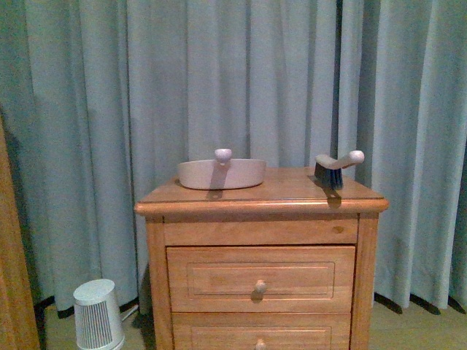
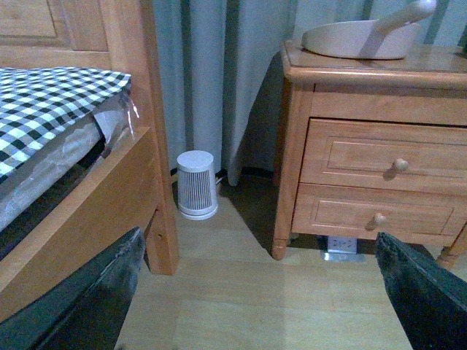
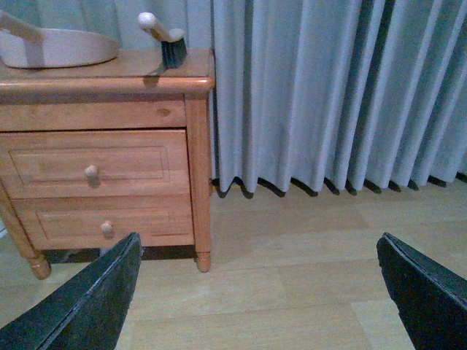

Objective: Clean up trash

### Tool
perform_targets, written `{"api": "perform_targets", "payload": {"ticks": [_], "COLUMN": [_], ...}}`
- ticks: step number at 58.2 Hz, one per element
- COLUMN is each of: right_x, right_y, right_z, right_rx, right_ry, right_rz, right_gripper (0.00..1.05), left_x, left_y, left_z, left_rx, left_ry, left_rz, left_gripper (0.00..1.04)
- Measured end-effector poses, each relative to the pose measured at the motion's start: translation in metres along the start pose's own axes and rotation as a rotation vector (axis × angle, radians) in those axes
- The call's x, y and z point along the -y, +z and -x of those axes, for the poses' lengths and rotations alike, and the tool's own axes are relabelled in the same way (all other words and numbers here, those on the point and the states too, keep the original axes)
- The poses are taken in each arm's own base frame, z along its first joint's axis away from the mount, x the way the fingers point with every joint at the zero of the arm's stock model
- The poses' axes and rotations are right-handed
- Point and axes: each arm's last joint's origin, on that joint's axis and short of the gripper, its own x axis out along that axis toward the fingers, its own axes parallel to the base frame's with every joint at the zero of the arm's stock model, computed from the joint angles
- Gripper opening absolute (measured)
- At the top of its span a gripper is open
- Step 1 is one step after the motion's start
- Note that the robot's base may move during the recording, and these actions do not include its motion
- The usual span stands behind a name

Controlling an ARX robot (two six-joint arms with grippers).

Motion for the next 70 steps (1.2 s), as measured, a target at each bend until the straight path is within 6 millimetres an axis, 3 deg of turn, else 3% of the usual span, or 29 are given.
{"api": "perform_targets", "payload": {"ticks": [70], "right_x": [0.0], "right_y": [0.0], "right_z": [0.0], "right_rx": [0.0], "right_ry": [0.0], "right_rz": [0.0], "right_gripper": [0.97], "left_x": [0.0], "left_y": [0.0], "left_z": [0.0], "left_rx": [0.0], "left_ry": [0.0], "left_rz": [0.0], "left_gripper": [0.97]}}
